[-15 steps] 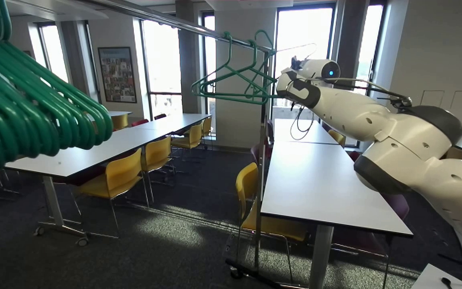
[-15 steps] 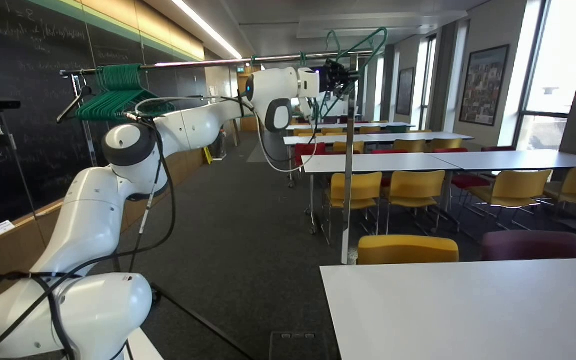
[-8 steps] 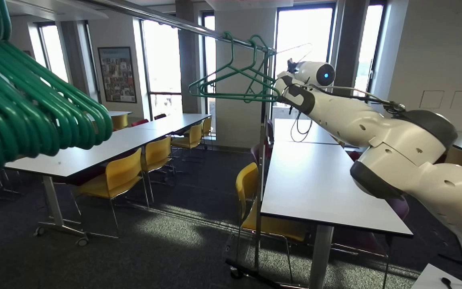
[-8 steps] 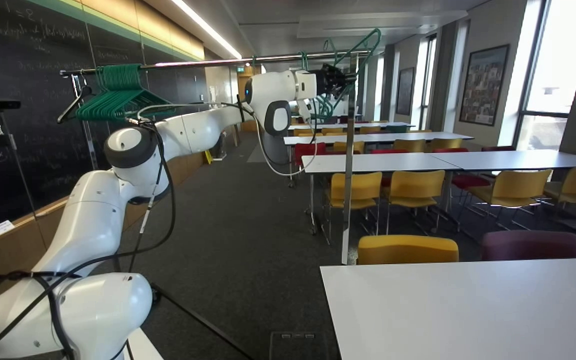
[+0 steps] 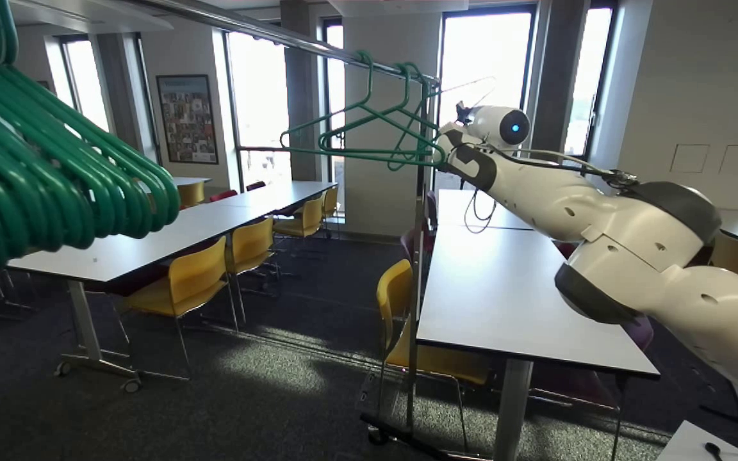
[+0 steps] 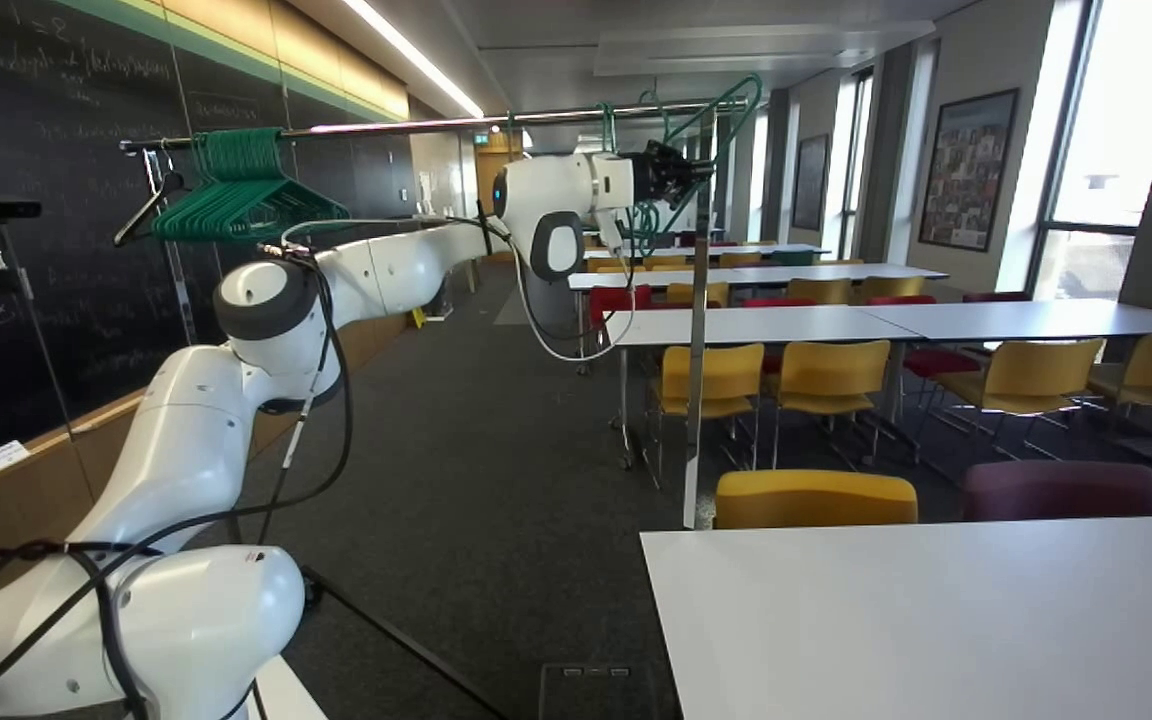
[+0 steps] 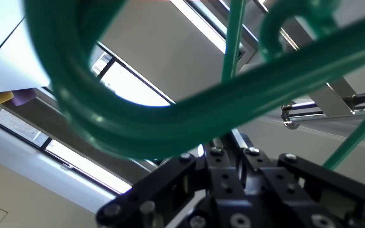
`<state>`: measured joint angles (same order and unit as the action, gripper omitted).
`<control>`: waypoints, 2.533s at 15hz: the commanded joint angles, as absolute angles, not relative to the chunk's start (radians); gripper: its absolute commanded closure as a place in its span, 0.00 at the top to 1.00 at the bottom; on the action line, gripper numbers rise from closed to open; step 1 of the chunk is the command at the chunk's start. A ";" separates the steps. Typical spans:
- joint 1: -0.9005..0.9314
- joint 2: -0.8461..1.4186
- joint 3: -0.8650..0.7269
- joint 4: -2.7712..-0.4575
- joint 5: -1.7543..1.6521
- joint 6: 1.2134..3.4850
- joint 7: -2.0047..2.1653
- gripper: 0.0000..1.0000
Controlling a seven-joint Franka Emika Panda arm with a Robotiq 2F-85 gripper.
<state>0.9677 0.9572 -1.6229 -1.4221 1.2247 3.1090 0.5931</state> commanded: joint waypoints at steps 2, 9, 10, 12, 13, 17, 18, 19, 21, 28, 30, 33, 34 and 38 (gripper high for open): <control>0.975 0.957 -1.626 -1.447 1.221 3.107 0.584 0.02; 0.988 0.896 -1.566 -1.447 1.266 3.118 0.557 0.58; 1.003 0.842 -1.526 -1.438 1.293 3.102 0.527 0.67; 1.023 0.799 -1.496 -1.446 1.329 3.085 0.506 0.83; 1.034 0.775 -1.482 -1.451 1.346 3.082 0.498 0.89; 1.086 0.609 -1.374 -1.491 1.338 3.130 0.472 1.00; 1.103 0.568 -1.353 -1.511 1.342 3.132 0.467 1.00; 1.127 0.528 -1.337 -1.540 1.349 3.133 0.456 1.00; 1.188 0.469 -1.349 -1.607 1.444 3.109 0.378 1.00; 1.484 0.190 -1.509 -1.963 1.495 3.091 0.232 1.00; 1.556 0.180 -1.610 -2.064 1.464 3.042 0.269 1.00; 1.618 0.260 -1.766 -2.208 1.352 2.873 0.360 1.00; 1.635 0.298 -1.822 -2.241 1.307 2.790 0.371 1.00; 1.728 0.401 -2.044 -2.318 1.168 2.484 0.281 1.00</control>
